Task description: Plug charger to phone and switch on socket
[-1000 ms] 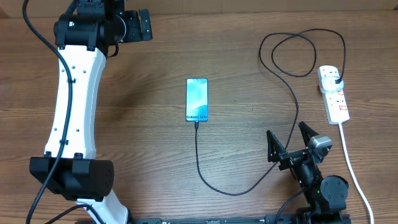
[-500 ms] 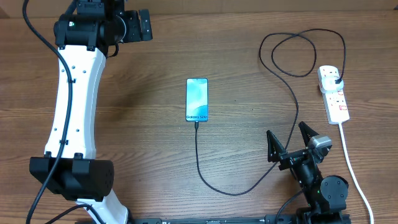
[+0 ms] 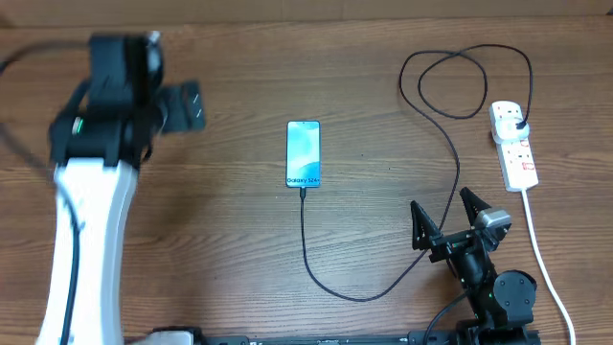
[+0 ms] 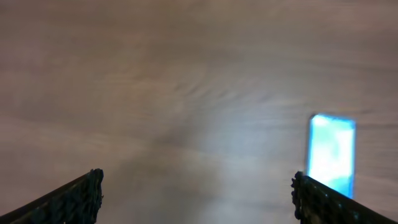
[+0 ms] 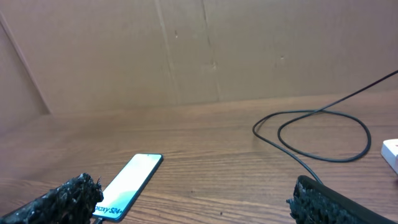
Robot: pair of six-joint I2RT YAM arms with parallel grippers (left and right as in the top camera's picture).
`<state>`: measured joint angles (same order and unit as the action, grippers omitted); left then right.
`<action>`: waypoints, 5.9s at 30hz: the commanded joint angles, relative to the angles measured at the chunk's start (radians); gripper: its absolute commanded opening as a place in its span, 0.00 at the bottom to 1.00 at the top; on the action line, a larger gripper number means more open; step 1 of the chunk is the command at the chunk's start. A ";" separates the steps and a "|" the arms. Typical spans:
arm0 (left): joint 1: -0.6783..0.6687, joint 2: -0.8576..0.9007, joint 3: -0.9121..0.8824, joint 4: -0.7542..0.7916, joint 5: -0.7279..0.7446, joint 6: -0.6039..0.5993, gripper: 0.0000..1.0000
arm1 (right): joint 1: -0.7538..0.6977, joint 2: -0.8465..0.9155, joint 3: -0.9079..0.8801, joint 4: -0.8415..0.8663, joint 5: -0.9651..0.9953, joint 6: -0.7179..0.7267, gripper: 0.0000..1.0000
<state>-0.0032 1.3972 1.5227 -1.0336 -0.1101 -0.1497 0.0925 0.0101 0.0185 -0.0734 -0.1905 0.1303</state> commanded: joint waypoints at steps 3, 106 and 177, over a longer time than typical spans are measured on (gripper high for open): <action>0.053 -0.270 -0.283 -0.013 -0.032 0.016 1.00 | 0.005 -0.007 -0.011 0.005 0.011 0.003 1.00; 0.062 -1.393 -1.517 0.955 0.103 0.153 1.00 | 0.005 -0.007 -0.011 0.005 0.011 0.003 1.00; 0.062 -1.393 -1.517 0.955 0.103 0.153 1.00 | 0.004 -0.007 -0.011 0.004 0.014 0.003 1.00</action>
<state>0.0486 0.0132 0.0082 -0.0784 -0.0189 -0.0181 0.0925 0.0101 0.0185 -0.0727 -0.1902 0.1303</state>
